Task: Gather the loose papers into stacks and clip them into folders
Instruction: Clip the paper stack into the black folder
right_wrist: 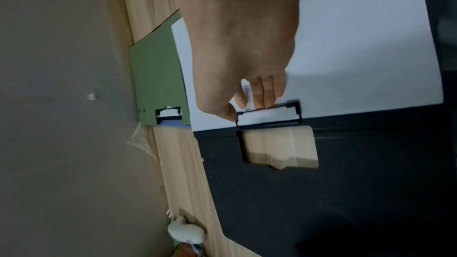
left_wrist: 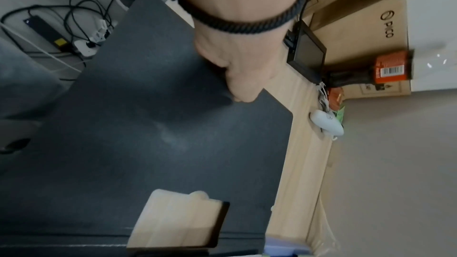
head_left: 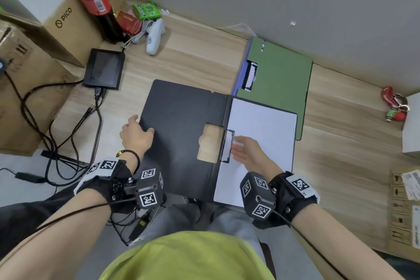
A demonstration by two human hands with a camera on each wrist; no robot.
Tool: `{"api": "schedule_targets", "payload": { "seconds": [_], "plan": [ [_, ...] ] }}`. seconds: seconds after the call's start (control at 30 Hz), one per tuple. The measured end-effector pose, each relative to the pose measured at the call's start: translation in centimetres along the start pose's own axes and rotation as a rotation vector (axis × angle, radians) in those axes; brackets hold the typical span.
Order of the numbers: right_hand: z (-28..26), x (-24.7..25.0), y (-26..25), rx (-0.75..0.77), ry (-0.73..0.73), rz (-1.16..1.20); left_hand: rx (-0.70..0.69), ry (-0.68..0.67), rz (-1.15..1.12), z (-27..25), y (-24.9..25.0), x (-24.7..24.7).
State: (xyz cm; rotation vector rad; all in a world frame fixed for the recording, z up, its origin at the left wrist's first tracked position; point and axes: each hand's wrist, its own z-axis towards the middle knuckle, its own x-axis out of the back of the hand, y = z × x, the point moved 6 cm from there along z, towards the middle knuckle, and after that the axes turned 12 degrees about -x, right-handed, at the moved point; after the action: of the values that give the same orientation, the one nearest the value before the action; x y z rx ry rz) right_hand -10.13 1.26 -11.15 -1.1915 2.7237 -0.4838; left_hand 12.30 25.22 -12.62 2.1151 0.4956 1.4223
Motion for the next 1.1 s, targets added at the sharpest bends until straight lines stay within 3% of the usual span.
{"api": "schedule_targets", "payload": {
  "seconds": [0.23, 0.33, 0.4, 0.53, 0.7, 0.8, 0.93, 1.03, 1.1],
  "plan": [
    [-0.7, 2.5, -5.4, 0.150, 0.091, 0.068, -0.075, -0.032, -0.582, 2.0, 4.8, 1.8],
    [-1.8, 2.8, -6.2, 0.173, -0.001, 0.072, -0.121, -0.122, -0.705, 1.9, 9.3, 3.8],
    [-2.7, 2.5, -6.3, 0.208, -0.055, 0.055, -0.234, -0.242, -0.692, 0.9, 13.1, 5.1],
    [-6.0, 3.5, -7.9, 0.427, 0.093, -0.043, -0.491, -0.454, -0.647, -2.1, 20.8, 5.8],
    [-9.9, 4.9, -7.7, 0.397, -0.183, 0.026, -0.616, -0.618, -0.701, -5.6, 28.2, 1.6],
    [-11.8, 5.9, -6.9, 0.392, -0.267, -0.002, -0.707, -0.722, -0.689, -8.2, 31.3, -2.1],
    [-13.1, 7.8, -5.9, 0.450, -0.260, -0.033, -0.710, -0.869, -0.643, -11.1, 33.4, -7.2],
    [-12.5, 10.4, -4.6, 0.469, -0.138, 0.030, -0.689, -0.948, -0.553, -11.8, 32.6, -10.4],
    [-11.2, 12.5, -2.9, 0.441, -0.022, 0.072, -0.643, -0.908, -0.519, -11.0, 31.0, -11.8]
  ]
}}
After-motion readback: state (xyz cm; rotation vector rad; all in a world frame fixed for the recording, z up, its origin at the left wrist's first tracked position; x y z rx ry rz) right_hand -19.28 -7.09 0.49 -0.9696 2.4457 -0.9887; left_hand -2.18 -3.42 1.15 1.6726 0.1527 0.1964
